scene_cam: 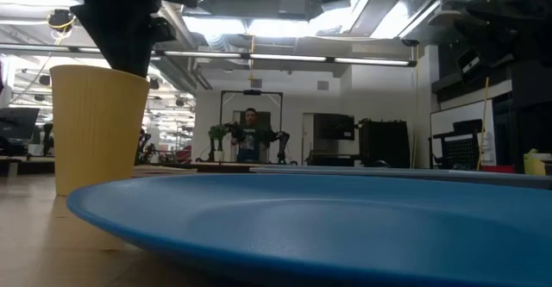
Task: Pick and place plate/cup/fork/spoon on tray
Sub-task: Put the yellow cup on the blue tray
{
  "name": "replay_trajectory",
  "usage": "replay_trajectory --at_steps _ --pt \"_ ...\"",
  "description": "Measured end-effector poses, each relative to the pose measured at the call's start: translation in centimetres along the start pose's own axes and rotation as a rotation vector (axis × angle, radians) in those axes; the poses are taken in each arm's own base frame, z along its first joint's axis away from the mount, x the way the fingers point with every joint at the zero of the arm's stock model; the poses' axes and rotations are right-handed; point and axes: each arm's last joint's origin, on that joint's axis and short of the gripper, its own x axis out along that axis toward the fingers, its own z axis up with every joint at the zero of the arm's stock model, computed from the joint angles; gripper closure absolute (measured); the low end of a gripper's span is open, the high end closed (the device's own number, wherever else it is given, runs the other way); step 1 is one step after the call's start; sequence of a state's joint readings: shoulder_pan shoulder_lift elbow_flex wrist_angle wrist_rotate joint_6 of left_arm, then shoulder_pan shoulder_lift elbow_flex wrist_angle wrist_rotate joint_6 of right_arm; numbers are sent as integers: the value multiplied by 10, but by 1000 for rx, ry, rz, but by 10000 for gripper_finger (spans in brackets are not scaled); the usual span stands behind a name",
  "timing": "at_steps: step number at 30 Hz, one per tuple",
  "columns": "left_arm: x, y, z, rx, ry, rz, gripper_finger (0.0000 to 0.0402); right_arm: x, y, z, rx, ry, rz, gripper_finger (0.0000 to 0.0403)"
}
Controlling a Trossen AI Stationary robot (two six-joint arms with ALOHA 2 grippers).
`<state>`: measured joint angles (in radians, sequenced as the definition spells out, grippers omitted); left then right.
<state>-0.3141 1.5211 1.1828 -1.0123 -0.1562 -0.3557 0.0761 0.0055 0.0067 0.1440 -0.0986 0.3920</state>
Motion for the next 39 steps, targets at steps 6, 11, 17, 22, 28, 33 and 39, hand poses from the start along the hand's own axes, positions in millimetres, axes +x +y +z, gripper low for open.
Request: replay_trajectory --at_steps 6,11,17,22,28,33,39 --pt "11 -3 5 15 9 13 289 0 0 0 0 0 0 301" --pt "26 -7 7 44 53 29 289 0 0 -1 1 6 -2 301" --pt "40 -10 10 50 91 54 289 0 0 -1 2 11 -5 301" --pt "47 -9 11 52 98 104 290 0 0 -1 2 11 -4 301" --pt "47 -9 11 51 97 103 325 0 -1 -1 1 13 -6 301" --pt "44 -10 11 45 91 86 389 0 -1 -1 1 13 -5 301" --pt "35 -12 22 39 58 81 399 0 -1 -1 1 14 -6 301"
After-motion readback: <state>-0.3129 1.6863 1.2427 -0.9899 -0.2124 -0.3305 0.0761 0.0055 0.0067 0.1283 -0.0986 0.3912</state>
